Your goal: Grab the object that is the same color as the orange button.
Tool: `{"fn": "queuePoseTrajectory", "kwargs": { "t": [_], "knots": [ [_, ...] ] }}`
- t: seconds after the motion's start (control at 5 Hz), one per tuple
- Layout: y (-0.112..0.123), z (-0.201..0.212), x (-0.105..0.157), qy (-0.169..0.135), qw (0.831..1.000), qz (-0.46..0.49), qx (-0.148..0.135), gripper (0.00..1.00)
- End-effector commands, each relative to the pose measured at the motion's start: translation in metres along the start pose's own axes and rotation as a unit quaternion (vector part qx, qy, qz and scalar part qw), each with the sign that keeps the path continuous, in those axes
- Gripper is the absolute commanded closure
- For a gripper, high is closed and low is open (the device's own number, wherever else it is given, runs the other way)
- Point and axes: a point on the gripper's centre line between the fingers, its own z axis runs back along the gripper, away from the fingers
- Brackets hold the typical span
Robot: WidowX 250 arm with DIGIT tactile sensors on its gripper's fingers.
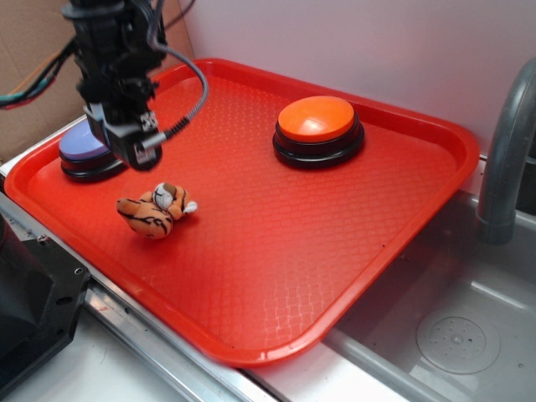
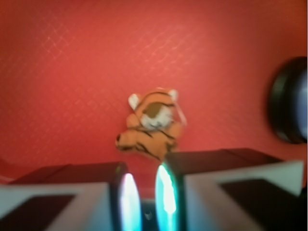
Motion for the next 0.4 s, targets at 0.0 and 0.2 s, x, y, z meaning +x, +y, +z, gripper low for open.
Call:
{"fn": "queuePoseTrajectory", "kwargs": {
  "t": [0.0, 0.2],
  "knots": [
    [0.017, -0.003, -0.011, -0.090, 0.984, 0.150, -0.035, 0.00],
    [0.027, -0.050, -0.008, -0.077, 0.980, 0.177, -0.048, 0.00]
  ]
}}
